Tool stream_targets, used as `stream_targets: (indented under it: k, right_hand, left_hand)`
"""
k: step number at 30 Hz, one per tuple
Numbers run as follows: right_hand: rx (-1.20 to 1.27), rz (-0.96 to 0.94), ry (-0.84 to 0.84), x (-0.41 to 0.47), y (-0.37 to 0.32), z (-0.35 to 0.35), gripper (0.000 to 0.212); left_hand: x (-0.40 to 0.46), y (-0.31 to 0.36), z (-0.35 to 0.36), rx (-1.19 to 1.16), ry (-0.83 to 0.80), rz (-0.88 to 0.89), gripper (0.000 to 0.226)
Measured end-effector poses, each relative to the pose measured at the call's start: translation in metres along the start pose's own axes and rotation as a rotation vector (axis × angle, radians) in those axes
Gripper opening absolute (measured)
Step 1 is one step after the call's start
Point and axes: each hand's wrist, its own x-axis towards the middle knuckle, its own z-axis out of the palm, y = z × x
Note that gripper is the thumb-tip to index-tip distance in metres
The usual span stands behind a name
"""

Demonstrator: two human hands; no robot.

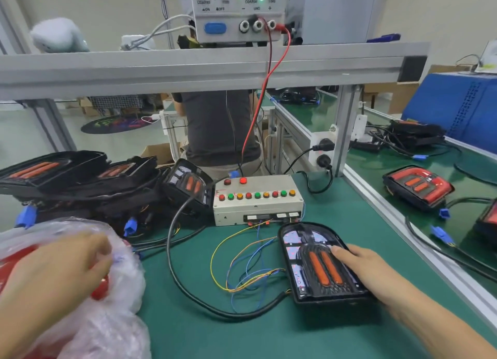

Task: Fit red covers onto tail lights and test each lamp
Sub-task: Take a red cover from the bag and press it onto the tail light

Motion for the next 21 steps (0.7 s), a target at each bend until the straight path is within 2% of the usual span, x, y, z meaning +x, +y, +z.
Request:
stream_targets:
  k: [2,4,6,9,13,15,18,19,21]
  right_hand:
    - [-0.028,-0.01,0.033,0.001,-0.001,0.004,0.028]
    - [-0.086,-0.019,0.075,0.002,-0.003,0.009,0.031]
    - [-0.172,-0.019,0.105,0.003,-0.005,0.011,0.037]
    - [-0.219,-0.011,0.072,0.001,-0.01,0.007,0.044]
    - [-0.292,-0.02,-0.033,-0.005,-0.014,0.002,0.047]
    - [-0.337,-0.023,-0.058,-0.007,-0.015,0.004,0.052]
    - [-0.368,-0.035,-0.02,-0.007,-0.011,0.007,0.056]
    - [-0.377,-0.04,0.0,-0.008,-0.01,0.007,0.055]
    - [-0.41,-0.048,0.028,-0.009,-0.009,0.008,0.052]
  left_hand:
    - [-0.011,-0.012,0.0,0.004,-0.217,0.028,0.014]
    - [-0.019,-0.012,0.001,-0.028,-0.467,0.039,0.036]
    - [-0.021,-0.011,0.002,-0.025,-0.558,0.057,0.045]
    - [-0.019,-0.006,-0.01,-0.061,-0.629,0.032,0.036]
    - [-0.016,-0.007,-0.016,-0.146,-0.632,0.013,0.053]
    - [-0.012,-0.01,-0.013,-0.108,-0.624,0.027,0.05]
    - [-0.001,-0.019,-0.006,-0.072,-0.566,0.03,0.035]
    - [0.001,-0.016,-0.01,-0.048,-0.518,0.061,0.035]
    - [0.006,-0.022,-0.014,-0.019,-0.524,0.062,0.041]
